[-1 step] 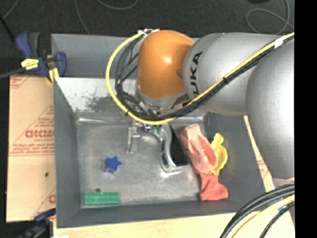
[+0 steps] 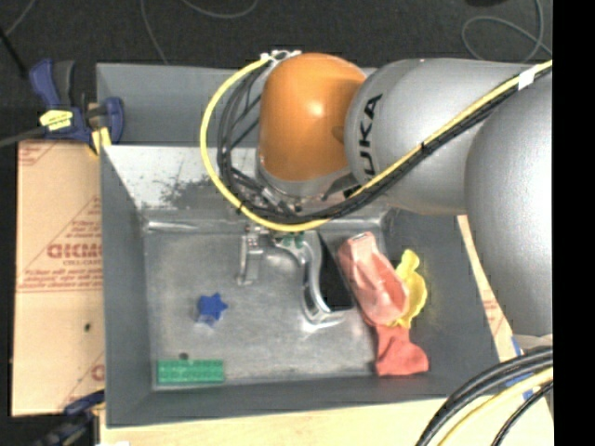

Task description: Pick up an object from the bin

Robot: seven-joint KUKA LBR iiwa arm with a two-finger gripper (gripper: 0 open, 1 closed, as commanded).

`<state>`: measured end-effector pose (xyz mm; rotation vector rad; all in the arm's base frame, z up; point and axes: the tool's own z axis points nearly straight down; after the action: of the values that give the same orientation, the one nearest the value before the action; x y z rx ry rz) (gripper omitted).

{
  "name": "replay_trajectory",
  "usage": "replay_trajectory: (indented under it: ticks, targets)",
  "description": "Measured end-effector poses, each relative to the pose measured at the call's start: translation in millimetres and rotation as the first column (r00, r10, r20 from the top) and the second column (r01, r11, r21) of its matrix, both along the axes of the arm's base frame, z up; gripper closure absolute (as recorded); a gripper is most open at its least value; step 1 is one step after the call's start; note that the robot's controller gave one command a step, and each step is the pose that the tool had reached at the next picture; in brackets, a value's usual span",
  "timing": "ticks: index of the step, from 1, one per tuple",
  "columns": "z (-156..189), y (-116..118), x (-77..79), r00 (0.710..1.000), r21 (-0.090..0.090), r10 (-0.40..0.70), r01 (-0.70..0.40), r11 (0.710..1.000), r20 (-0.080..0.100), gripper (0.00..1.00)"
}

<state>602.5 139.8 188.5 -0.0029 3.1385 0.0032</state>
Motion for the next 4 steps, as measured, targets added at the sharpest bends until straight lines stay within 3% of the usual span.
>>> replay_trajectory:
  ticks: [1, 2, 3, 4]
  targets:
    - [-24.9, -4.8, -19.0, 0.995, -0.002, 0.097, -0.097, 0.995, 0.01, 0.0]
    - [-86.5, -5.7, -39.0, 0.983, -0.001, 0.182, -0.182, 0.983, 0.002, 0.0]
    - [-117.5, 22.4, -53.6, 0.944, -0.001, 0.331, -0.331, 0.944, 0.0, 1.0]
    - [-117.5, 22.4, -53.6, 0.944, 0.0, 0.33, -0.33, 0.944, 0.0, 1.0]
